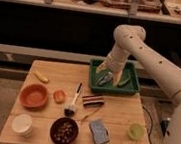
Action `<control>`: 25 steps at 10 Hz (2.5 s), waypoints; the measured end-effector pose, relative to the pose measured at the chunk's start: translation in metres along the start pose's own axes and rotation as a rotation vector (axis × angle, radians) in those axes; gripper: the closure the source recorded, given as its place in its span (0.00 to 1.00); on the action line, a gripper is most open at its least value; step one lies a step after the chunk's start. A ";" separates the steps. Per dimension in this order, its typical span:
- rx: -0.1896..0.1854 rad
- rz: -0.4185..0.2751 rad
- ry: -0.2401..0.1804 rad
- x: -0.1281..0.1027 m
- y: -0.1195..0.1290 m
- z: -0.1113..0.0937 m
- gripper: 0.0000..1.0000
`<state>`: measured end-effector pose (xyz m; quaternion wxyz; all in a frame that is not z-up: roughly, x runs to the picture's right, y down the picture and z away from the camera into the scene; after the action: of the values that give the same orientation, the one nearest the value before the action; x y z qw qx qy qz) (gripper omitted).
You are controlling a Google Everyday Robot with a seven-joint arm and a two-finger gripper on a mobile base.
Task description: Wipe table surface with eraser
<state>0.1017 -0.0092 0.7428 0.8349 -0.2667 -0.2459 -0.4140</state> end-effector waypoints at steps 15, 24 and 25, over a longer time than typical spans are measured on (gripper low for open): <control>0.010 0.193 -0.021 -0.049 -0.002 0.155 0.33; -0.052 0.329 0.022 -0.017 0.000 0.204 0.46; -0.061 0.334 0.025 -0.015 0.000 0.206 0.56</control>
<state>0.0546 0.1330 0.8851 0.8866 -0.3241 -0.1751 -0.2798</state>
